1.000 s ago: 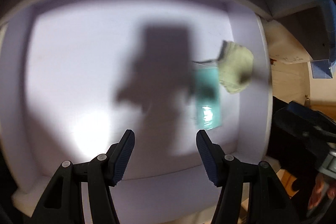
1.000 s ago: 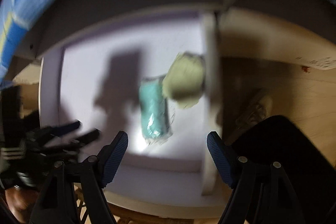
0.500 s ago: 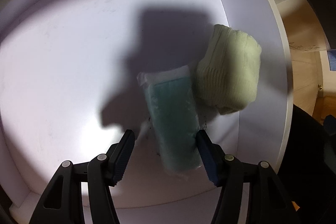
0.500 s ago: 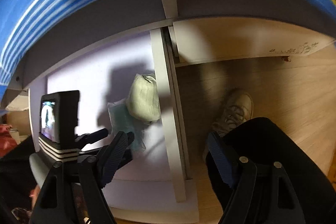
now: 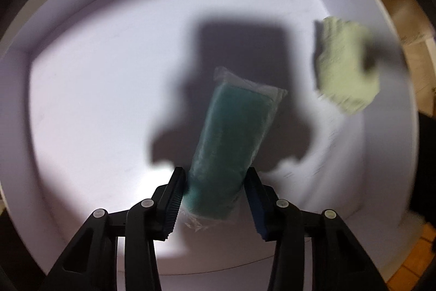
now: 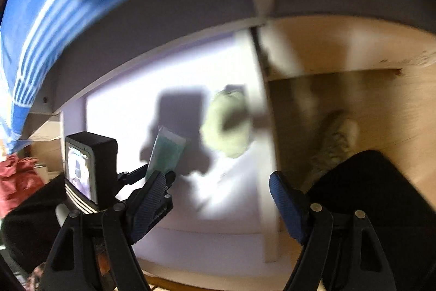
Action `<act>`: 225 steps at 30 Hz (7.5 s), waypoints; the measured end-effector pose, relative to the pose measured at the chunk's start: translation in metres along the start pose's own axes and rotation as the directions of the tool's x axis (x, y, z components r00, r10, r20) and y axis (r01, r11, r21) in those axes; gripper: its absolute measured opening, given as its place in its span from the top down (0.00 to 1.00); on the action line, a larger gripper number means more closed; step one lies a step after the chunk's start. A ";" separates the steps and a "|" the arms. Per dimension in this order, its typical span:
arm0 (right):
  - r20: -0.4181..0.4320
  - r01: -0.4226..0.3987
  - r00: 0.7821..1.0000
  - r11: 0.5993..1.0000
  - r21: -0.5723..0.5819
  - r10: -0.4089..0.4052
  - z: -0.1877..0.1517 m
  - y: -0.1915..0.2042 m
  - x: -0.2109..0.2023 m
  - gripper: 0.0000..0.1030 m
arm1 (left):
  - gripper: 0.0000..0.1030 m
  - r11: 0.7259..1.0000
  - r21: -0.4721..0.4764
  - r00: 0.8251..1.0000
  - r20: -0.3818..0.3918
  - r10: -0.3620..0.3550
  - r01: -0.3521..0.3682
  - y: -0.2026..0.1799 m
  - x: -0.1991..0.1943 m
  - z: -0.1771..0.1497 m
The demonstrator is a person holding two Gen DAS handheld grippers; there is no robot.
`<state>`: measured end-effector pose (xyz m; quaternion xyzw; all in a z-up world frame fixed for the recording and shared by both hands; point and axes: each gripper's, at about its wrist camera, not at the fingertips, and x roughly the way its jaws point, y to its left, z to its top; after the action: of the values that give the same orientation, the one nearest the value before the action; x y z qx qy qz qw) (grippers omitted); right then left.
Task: Organize soft objects
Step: 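Lift the teal package with the left gripper while the right gripper lowers over the yellow-green hat, then carry the teal package into the gold box and lower it with the left gripper, then open the left gripper over the box while the right gripper grasps the yellow-green hat, then lift the yellow-green knit hat out of the drawer with the right gripper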
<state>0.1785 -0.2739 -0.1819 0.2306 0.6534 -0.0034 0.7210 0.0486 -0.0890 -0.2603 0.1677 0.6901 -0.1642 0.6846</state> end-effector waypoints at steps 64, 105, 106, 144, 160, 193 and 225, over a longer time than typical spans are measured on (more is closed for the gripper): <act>-0.172 0.076 0.982 0.997 -0.026 -0.080 0.003 -0.004 0.085 0.21 | 0.70 0.987 0.088 0.946 0.306 0.104 -0.137 -0.021 -0.137 -0.041; -0.175 -0.008 0.985 0.999 -0.041 0.001 0.008 0.022 0.070 0.21 | 0.69 0.916 -0.235 0.893 0.395 -0.216 0.325 -0.002 -0.297 0.183; -0.173 -0.015 0.985 0.999 -0.043 0.007 0.007 0.022 0.069 0.21 | 0.69 0.905 -0.250 0.895 0.380 -0.235 0.344 0.002 -0.293 0.184; 0.090 0.435 0.868 0.661 -0.611 -0.488 -0.025 0.085 0.104 0.16 | 0.64 0.979 -0.007 0.712 0.688 -0.142 0.202 0.057 -0.336 0.000; 0.288 0.514 0.703 0.185 -0.838 -0.650 -0.010 0.086 0.142 0.00 | 0.63 0.916 -0.268 0.921 0.333 -0.202 0.298 0.107 -0.149 -0.048; -0.187 0.191 0.936 0.875 -0.445 -0.300 0.018 0.068 0.114 0.29 | 0.63 0.875 -0.399 0.949 0.259 -0.180 0.275 0.126 -0.105 -0.045; -0.062 -0.136 0.990 0.980 -0.145 0.128 -0.007 0.028 -0.053 0.30 | 0.63 0.910 -0.344 0.955 0.259 -0.146 0.232 0.115 -0.109 -0.041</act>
<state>0.1721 -0.2626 -0.1228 0.2191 0.6538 0.0995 0.7174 0.0649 0.0311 -0.1502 -0.0522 0.6388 -0.1151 0.7589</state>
